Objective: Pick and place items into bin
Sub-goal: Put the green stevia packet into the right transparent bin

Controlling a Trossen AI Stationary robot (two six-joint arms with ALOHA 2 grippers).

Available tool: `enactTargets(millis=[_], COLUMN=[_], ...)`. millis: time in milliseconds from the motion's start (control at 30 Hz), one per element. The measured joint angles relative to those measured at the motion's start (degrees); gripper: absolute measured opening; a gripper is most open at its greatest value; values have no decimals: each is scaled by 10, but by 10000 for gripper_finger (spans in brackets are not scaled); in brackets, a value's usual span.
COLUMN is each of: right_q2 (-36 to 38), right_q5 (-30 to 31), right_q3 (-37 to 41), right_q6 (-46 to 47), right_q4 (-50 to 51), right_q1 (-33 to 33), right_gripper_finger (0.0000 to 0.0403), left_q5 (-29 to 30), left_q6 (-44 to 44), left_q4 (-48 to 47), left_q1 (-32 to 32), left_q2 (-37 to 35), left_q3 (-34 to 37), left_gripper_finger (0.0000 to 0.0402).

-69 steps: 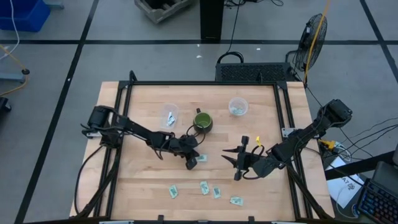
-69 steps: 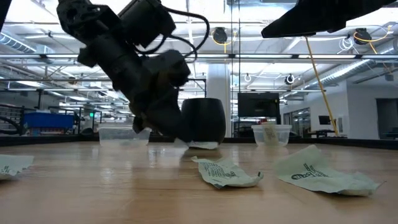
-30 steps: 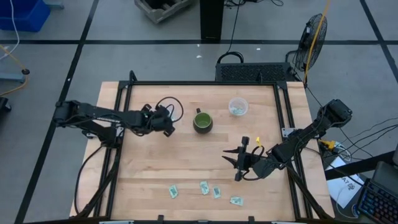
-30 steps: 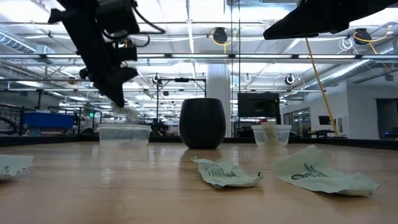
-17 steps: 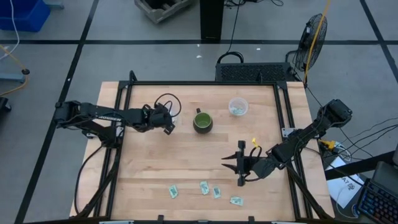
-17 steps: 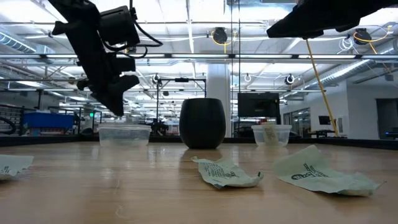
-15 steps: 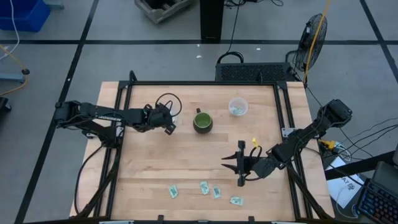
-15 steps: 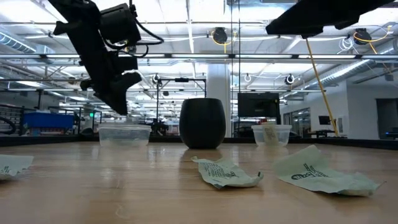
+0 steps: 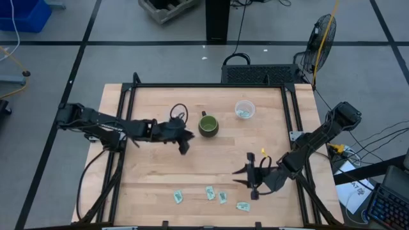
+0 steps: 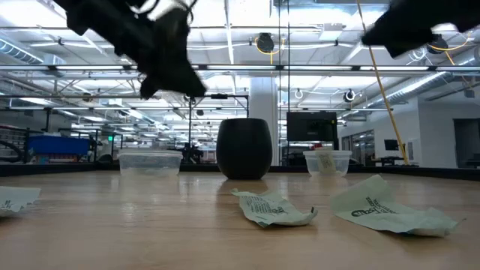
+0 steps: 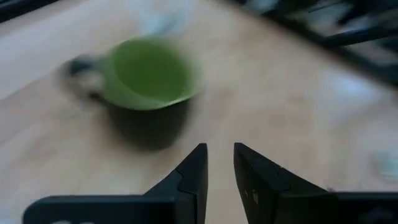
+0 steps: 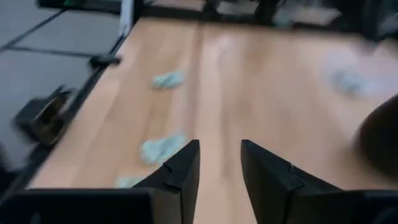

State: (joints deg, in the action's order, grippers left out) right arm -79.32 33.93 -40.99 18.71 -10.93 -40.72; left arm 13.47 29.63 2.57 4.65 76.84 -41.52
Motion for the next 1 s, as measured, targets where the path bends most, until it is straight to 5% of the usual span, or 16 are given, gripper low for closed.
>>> enactTargets(millis=[267, 467, 1000], right_q2=[-22, -94, -249], right_q5=[-116, -159, -145], right_q3=[0, -8, -103], right_q6=[123, 161, 163], right_q4=[31, 17, 60], right_q1=[-24, -48, -70], right_gripper_finger=[136, 131, 130], left_q5=[-15, -6, 32], left_q6=[-81, -86, -67], left_q4=[186, 197, 199], left_q1=[76, 86, 85], left_q2=[0, 0, 0], left_q3=[0, 0, 0], left_gripper_finger=[81, 81, 81])
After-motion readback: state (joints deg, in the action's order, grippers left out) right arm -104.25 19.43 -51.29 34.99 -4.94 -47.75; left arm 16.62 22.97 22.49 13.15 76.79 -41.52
